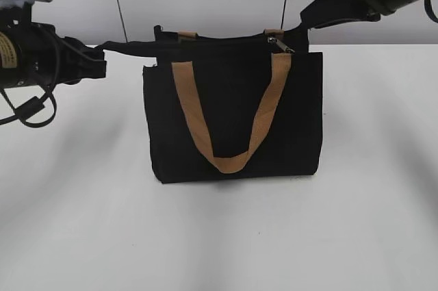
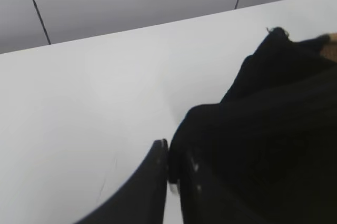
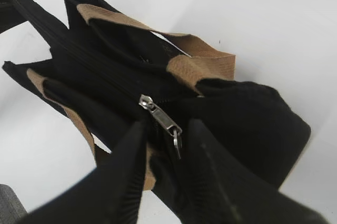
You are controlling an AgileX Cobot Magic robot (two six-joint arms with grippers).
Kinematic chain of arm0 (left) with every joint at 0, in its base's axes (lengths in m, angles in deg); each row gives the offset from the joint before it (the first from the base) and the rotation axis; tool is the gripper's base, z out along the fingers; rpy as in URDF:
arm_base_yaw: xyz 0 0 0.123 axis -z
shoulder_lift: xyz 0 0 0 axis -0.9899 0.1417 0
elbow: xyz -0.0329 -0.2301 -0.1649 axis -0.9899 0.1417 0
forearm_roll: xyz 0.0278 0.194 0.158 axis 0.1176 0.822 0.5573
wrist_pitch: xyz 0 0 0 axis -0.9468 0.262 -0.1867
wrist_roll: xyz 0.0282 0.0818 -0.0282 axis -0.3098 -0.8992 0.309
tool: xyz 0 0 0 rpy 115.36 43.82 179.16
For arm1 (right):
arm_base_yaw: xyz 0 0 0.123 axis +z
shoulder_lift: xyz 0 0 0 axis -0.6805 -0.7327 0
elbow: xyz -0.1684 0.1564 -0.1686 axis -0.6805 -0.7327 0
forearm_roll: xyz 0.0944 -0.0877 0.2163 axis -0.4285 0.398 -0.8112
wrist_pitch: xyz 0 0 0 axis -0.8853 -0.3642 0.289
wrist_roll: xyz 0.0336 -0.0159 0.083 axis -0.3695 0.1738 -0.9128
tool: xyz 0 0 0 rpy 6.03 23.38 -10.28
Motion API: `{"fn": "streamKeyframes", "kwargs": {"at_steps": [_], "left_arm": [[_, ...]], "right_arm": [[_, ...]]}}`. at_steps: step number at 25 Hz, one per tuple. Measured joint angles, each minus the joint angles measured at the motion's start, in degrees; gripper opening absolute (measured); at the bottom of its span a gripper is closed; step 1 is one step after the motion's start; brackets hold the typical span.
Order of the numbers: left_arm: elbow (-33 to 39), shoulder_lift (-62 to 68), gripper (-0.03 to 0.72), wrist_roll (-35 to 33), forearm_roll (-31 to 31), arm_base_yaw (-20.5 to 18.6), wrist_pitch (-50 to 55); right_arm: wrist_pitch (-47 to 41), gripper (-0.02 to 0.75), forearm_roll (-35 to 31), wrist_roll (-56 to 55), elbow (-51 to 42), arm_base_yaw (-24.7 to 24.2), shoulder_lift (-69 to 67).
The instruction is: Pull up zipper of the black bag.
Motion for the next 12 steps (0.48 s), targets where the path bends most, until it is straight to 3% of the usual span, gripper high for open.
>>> {"fn": "streamKeyframes", "kwargs": {"at_steps": [4, 7, 12], "left_arm": [[0.0, -2.7, 0.164, 2.2, -0.9, 1.7, 5.0], [0.0, -4.4, 0.237, 2.7, -3.3, 4.4, 9.6], [0.0, -7.9, 0.263, 2.9, -9.7, 7.1, 17.3]], "right_arm": [[-0.9, 0.328, 0.0, -0.1, 0.1, 0.0, 1.3], [-3.2, 0.345, 0.7, -1.3, 0.1, 0.0, 1.6], [-5.1, 0.350, 4.3, -4.8, -1.7, 0.0, 3.9]]}}
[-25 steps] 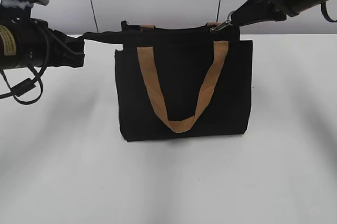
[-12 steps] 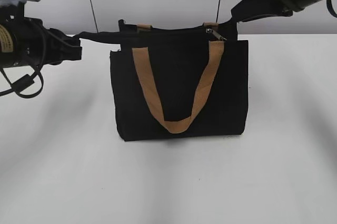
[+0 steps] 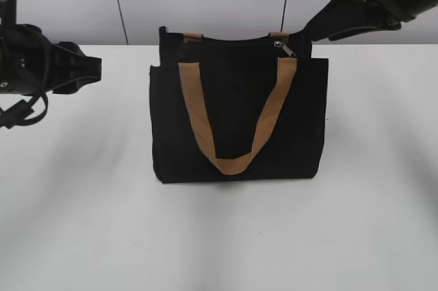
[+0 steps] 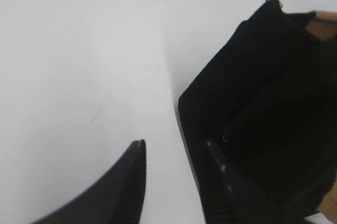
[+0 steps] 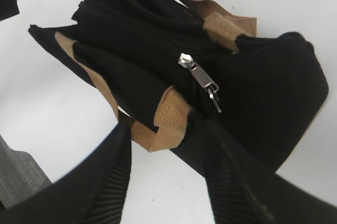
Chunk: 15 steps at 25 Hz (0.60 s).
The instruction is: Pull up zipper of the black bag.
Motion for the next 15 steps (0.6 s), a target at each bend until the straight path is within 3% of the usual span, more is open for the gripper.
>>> {"fn": "streamKeyframes", "kwargs": {"at_steps": [8, 15], "left_arm": [[0.0, -9.8, 0.267, 0.0, -5.2, 0.0, 12.4], [0.0, -18.1, 0.267, -3.9, -6.8, 0.0, 26.3]], "right_arm": [[8.1, 0.350, 7.6, -3.1, -10.9, 6.0, 10.5], [9.8, 0.350, 10.9, -6.2, -19.5, 6.5, 23.9]]}}
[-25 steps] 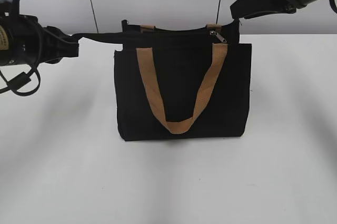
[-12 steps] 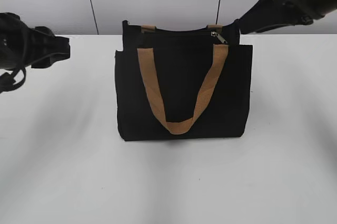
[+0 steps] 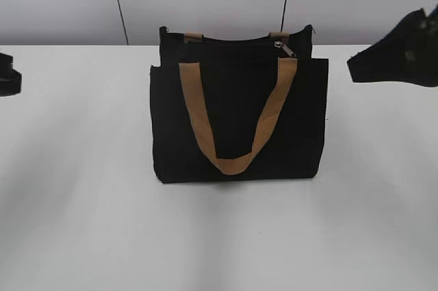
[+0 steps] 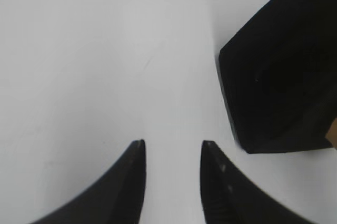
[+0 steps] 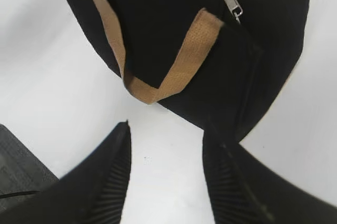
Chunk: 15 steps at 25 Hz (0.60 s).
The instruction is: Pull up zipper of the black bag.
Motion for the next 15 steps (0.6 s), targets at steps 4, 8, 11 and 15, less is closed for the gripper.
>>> {"fn": "streamKeyframes", "kwargs": {"at_steps": [4, 8, 11, 15], "left_arm": [[0.0, -6.0, 0.267, -1.4, -0.4, 0.0, 5.1], [0.0, -12.3, 0.267, -3.6, -0.7, 0.0, 10.1], [0.9, -18.9, 0.267, -5.6, -1.6, 0.0, 12.5], [5.0, -25.9, 0.267, -9.3, -6.8, 0.0, 14.5]], "right_arm": [[0.0, 0.350, 0.0, -1.9, -4.2, 0.0, 9.1], [0.0, 0.350, 1.4, -4.7, -9.2, 0.0, 17.4], [-0.7, 0.350, 5.8, -9.7, -13.1, 0.0, 25.3], [-3.5, 0.350, 13.2, -17.0, -16.8, 0.0, 33.5]]}}
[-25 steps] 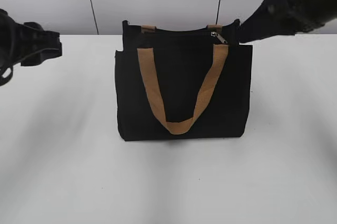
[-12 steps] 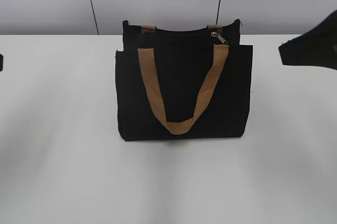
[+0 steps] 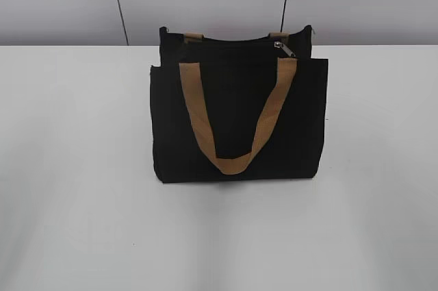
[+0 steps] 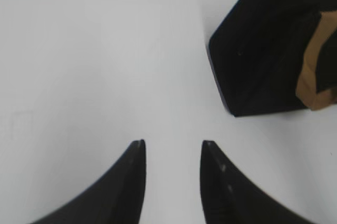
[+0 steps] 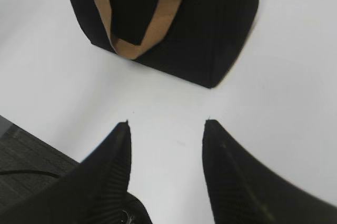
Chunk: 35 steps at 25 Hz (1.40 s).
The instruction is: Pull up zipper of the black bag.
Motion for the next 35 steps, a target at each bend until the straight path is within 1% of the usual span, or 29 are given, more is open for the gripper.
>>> {"fn": "streamKeyframes", "kwargs": {"at_steps": [2, 4, 9, 15, 17, 21, 25, 28, 31, 35], "left_arm": [[2.1, -4.5, 0.267, -2.5, -3.5, 0.0, 2.3], [3.2, -9.0, 0.267, -3.8, -5.0, 0.0, 4.6], [3.6, -18.7, 0.267, -5.2, -5.3, 0.0, 9.8], [3.6, -24.5, 0.267, -5.9, -5.5, 0.2, 14.8], [3.8, -25.0, 0.267, -5.9, -5.5, 0.3, 15.0], [6.9, -25.0, 0.268, -5.9, -5.7, 0.3, 14.6], [7.7, -25.0, 0.268, -6.1, -5.5, 0.3, 15.0], [7.7, -25.0, 0.268, -6.2, -5.5, 0.3, 15.0], [7.7, -25.0, 0.268, -6.5, -5.6, 0.3, 15.0], [7.7, -25.0, 0.268, -8.8, -6.9, 0.3, 15.0]], "right_arm": [[-2.6, 0.349, 3.4, -3.0, -0.6, 0.0, 4.0], [-5.4, 0.339, 6.6, -5.3, -0.8, 0.0, 7.9], [-14.6, 0.326, 12.5, -10.7, -0.8, 0.0, 17.1], [-20.6, 0.326, 17.6, -13.1, -0.8, 0.0, 27.1], [-21.0, 0.326, 18.9, -14.1, -1.4, 0.0, 30.1], [-21.3, 0.326, 20.0, -16.7, -5.1, 0.0, 34.5], [-20.3, 0.326, 21.0, -17.9, -5.6, 0.0, 35.0], [-17.3, 0.326, 21.9, -18.2, -6.9, 0.0, 35.0], [-16.1, 0.326, 22.3, -18.2, -7.7, 0.0, 35.0], [-15.6, 0.326, 22.4, -18.3, -7.7, 0.0, 35.0]]}}
